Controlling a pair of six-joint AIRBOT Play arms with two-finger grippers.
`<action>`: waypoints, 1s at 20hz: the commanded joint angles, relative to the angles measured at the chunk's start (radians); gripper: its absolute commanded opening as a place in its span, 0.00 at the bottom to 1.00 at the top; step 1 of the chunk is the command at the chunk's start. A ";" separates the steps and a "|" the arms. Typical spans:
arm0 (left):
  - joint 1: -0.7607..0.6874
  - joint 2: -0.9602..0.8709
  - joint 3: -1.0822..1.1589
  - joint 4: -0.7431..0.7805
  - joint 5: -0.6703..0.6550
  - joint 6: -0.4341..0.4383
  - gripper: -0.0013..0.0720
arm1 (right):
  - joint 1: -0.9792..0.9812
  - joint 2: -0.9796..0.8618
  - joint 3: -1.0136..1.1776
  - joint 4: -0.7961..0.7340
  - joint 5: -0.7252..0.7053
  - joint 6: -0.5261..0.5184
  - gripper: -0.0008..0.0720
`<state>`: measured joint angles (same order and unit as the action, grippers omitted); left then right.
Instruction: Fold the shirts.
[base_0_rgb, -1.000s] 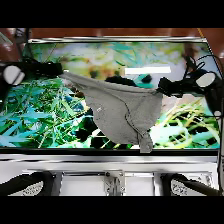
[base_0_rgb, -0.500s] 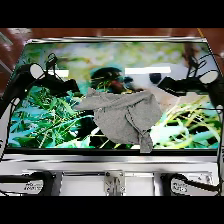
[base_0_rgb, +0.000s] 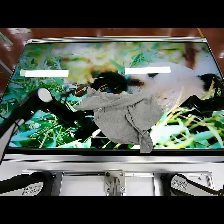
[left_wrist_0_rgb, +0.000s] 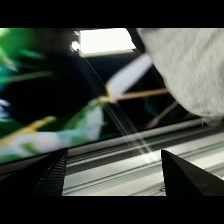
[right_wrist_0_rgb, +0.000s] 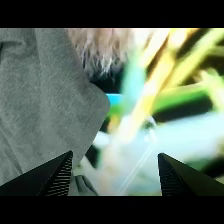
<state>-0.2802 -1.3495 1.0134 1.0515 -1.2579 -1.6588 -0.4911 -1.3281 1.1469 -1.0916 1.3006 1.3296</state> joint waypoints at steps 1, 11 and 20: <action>-0.147 0.011 -0.194 -0.179 0.246 0.008 0.95 | 0.005 0.003 -0.042 0.019 -0.019 -0.012 0.89; -0.386 -0.126 -0.214 -0.476 0.598 -0.010 0.95 | 0.040 -0.076 -0.042 0.027 -0.037 -0.016 0.89; -0.383 -0.163 -0.209 -0.565 0.671 0.050 0.06 | 0.040 -0.230 -0.042 0.100 0.008 -0.034 0.89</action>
<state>-0.6796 -1.5135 0.8005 0.5087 -0.6075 -1.6588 -0.4507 -1.5089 1.1053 -1.0252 1.2945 1.2995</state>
